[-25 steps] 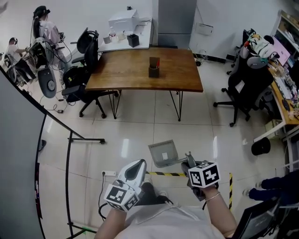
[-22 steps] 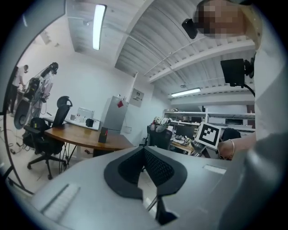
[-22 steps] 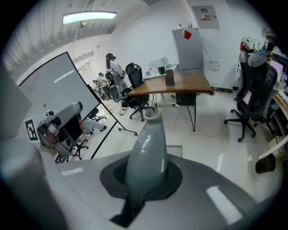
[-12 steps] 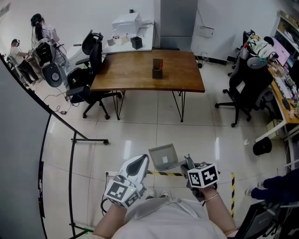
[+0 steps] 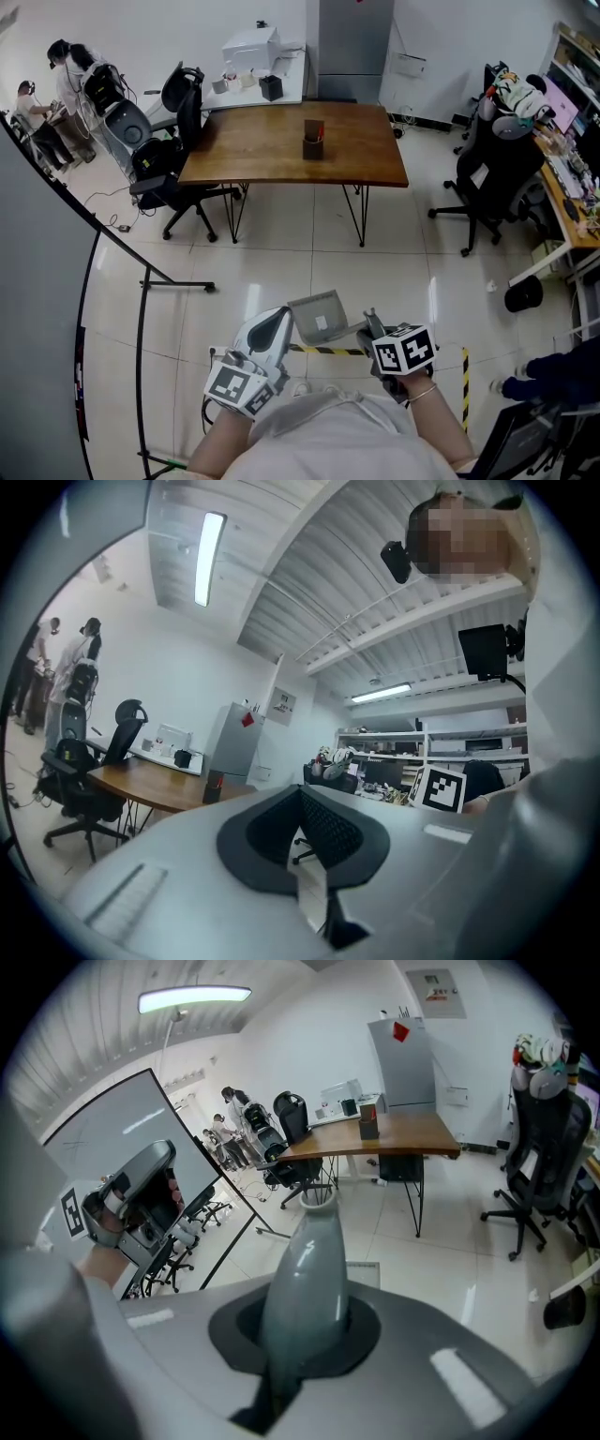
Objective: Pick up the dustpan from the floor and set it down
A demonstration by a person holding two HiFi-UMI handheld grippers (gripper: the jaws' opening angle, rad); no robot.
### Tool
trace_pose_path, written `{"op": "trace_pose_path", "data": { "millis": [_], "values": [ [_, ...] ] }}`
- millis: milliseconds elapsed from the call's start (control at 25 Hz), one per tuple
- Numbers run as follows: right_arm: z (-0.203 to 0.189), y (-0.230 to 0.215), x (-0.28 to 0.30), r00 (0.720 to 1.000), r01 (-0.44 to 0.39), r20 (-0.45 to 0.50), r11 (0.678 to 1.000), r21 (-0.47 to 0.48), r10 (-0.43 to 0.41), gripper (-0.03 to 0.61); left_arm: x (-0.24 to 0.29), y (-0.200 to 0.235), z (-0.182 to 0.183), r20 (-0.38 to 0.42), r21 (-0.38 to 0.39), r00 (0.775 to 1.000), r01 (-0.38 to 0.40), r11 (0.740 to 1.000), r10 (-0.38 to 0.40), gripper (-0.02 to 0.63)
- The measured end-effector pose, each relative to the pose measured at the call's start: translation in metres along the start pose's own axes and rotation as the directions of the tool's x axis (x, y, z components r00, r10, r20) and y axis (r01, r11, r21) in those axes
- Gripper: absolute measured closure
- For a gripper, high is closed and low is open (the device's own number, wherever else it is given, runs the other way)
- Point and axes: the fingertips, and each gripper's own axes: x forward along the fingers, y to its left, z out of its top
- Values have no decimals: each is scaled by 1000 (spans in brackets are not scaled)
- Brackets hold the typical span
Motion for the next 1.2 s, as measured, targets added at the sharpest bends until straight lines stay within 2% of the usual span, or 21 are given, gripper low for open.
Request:
{"op": "trace_pose_path", "data": {
  "millis": [240,560,800,1040,1200],
  "values": [
    [-2,-7,-1,1000,5,-11,1000,-27,-5,578,6,-8,-2,0,39,1000,-6,999,6,600],
    [5,-24,-10,1000,-4,9,1000,-27,5,577,13,-8,-17,-28,3,998,-56,998,56,600],
    [6,-40,-9,1000,-23,16,1000,-10,23,577,26,-10,-29,-44,41,996,-79,996,81,600],
    [22,-63,16,999,-24,-22,999,34,25,577,57,18,-30,-56,39,996,-71,997,74,601],
    [49,-84,51,998,5,-63,997,74,0,577,91,68,-30,-70,16,996,-50,999,51,600]
  ]
}}
